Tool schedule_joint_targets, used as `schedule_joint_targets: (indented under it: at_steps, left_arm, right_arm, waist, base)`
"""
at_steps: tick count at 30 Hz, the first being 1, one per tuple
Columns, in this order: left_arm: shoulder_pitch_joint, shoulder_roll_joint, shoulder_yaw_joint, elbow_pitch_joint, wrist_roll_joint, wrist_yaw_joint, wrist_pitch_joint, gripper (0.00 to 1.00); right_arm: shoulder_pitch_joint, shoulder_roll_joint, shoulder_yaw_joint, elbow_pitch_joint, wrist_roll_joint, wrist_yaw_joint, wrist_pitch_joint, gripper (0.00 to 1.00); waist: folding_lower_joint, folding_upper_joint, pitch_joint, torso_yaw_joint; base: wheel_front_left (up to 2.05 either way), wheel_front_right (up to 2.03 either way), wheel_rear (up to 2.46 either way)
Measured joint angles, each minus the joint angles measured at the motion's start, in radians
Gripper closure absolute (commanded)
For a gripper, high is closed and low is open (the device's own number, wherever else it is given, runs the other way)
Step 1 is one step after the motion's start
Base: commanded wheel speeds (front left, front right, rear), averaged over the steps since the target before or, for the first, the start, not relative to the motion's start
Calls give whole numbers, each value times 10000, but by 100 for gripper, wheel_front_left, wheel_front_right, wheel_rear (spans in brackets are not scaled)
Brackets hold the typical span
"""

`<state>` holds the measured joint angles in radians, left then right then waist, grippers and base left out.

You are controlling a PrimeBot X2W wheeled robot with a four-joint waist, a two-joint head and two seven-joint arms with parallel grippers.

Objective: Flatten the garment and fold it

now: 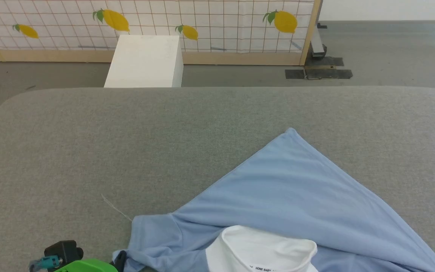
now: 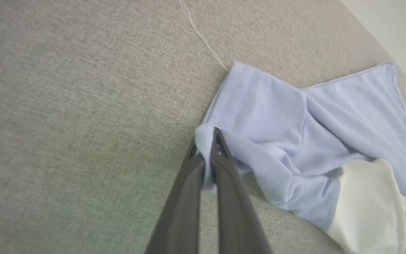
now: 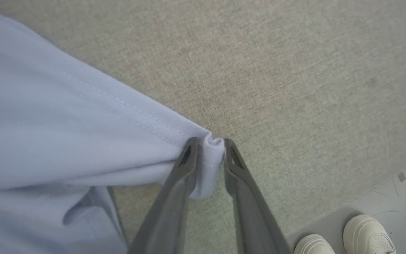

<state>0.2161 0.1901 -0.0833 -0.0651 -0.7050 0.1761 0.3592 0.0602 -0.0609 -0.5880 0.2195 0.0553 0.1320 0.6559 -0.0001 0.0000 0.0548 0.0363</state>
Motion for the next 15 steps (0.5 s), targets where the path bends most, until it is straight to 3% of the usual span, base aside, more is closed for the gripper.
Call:
schedule_joint_targets:
  at_steps: [5,11,15]
  left_arm:
    - [29,10,-77,-8,2,12,4,100]
    - [19,0,-161,-17,2,10,-13,100]
    - [-56,-19,-211,-10,0,-19,-90,100]
  right_arm:
    - [-195,82,591,-477,65,0,-1933,0]
    - [-1676,-125,2491,-621,-2,2,-4477,0]
    - [-2961,-516,3929,-40,38,2,-5774,0]
  waist:
    - [0,0,-31,125]
    - [0,0,123,333]
    - [0,0,393,494]
  base:
    - [0,0,0]
    - [0,0,0]
    - [0,0,0]
